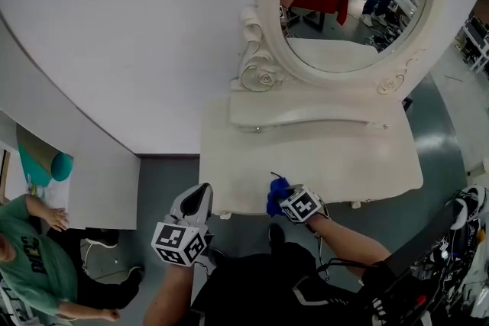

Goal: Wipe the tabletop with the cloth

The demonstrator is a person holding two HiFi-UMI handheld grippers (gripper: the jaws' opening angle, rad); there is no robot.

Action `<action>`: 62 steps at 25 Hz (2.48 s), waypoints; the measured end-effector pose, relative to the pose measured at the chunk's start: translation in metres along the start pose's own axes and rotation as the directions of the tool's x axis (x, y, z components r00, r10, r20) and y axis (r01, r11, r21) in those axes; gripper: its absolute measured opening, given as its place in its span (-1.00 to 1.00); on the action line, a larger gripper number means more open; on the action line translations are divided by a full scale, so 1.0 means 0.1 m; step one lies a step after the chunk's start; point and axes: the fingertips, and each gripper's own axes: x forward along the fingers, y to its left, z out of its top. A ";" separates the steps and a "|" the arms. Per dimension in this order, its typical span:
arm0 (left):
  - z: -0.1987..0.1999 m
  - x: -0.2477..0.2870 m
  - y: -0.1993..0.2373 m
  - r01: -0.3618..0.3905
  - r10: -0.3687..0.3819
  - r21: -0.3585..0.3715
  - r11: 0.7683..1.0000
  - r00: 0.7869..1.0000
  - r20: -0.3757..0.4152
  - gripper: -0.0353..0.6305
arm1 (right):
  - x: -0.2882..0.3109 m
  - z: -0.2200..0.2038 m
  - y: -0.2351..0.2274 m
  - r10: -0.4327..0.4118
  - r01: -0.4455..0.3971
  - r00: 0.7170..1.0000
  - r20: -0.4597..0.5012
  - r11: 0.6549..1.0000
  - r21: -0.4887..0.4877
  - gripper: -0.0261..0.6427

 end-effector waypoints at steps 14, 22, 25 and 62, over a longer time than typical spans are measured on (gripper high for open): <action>0.00 0.06 -0.22 -0.106 0.106 -0.006 0.994 0.994 0.016 -0.88 | -0.07 0.74 -1.34 -0.149 0.147 0.985 0.092 0.989 0.033 -0.62; -0.06 0.05 -0.29 -0.203 0.203 -0.011 0.979 0.979 0.012 -0.88 | 0.17 1.08 -1.98 -0.203 0.201 0.976 0.081 0.979 0.024 -0.62; -0.06 0.08 -0.37 -0.219 0.219 -0.006 0.976 0.976 0.011 -0.88 | 0.24 1.08 -2.04 -0.197 0.196 0.978 0.073 0.980 0.009 -0.62; -0.01 0.56 -0.55 0.204 -0.204 0.037 0.978 0.979 0.000 -0.88 | -0.44 -0.43 -0.48 -0.134 0.130 0.991 0.008 0.973 0.190 -0.62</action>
